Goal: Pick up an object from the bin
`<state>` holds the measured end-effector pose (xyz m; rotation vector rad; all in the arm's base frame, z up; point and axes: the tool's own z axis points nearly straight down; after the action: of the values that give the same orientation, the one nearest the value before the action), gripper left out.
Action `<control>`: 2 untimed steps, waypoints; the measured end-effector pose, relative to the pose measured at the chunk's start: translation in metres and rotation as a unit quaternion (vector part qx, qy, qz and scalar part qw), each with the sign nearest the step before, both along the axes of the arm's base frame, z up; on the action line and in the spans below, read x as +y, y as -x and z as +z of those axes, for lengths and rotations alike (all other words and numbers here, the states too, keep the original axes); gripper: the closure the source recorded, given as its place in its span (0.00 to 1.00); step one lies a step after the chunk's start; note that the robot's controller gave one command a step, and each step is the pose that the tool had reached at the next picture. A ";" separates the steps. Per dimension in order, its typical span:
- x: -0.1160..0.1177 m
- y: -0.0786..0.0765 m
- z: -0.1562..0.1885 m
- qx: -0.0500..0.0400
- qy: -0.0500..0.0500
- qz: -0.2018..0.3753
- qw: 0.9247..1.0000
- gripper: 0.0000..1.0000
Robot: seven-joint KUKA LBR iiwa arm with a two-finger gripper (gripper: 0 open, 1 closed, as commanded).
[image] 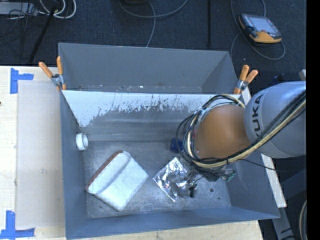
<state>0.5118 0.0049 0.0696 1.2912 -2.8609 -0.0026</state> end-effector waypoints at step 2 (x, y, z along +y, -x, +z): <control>0.000 0.000 0.000 0.000 0.000 0.001 1.000 1.00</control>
Offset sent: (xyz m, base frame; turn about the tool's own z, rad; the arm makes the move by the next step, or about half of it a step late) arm 0.0000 0.0000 0.0000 0.0000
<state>0.5117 0.0049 0.0692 1.2938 -2.8607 -0.0022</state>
